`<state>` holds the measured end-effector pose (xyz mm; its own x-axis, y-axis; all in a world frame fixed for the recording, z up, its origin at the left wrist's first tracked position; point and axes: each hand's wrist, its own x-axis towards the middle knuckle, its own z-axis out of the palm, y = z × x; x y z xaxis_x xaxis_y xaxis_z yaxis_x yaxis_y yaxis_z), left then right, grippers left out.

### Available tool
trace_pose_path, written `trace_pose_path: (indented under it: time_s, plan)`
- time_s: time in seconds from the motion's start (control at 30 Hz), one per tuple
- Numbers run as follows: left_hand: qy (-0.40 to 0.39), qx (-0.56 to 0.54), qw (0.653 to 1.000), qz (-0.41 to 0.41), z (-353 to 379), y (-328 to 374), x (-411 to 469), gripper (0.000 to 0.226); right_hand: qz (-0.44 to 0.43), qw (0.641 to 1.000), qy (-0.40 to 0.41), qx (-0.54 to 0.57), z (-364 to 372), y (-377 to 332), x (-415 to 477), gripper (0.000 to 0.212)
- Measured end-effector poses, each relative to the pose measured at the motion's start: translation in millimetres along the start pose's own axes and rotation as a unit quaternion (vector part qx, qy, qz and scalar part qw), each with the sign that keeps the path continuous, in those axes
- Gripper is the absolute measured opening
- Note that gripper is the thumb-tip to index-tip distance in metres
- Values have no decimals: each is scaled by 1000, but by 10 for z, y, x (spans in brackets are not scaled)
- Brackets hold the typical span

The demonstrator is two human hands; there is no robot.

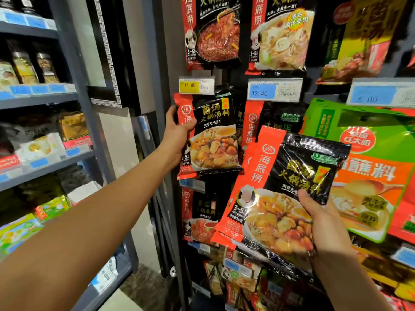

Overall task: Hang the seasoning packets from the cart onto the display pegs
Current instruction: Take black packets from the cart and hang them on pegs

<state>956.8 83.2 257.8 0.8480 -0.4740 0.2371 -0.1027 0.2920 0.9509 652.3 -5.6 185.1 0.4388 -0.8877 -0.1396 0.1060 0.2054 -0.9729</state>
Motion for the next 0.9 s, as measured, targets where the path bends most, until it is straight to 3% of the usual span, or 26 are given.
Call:
trace_pose_path:
  time_s: [0.07, 0.17, 0.3, 0.7, 0.9]
  plan:
    - [3, 21, 999, 50, 10, -15, -8, 80, -8, 1000, 5, -7, 14, 2, 13, 84]
    - [-9, 28, 996, 84, -9, -47, 8, 76, -14, 1000, 9, -11, 37, -7, -2, 86]
    - [-17, 14, 998, 59, 8, 27, 101, 71, -8, 1000, 10, -9, 47, 7, 7, 83]
    - [-31, 127, 991, 30, 52, 104, 357, 68, 7, 1000, 28, -8, 14, 54, 26, 84]
    - [-49, 255, 965, 31, 196, 93, 394, 71, 18, 998, 33, -42, 56, -23, -76, 93]
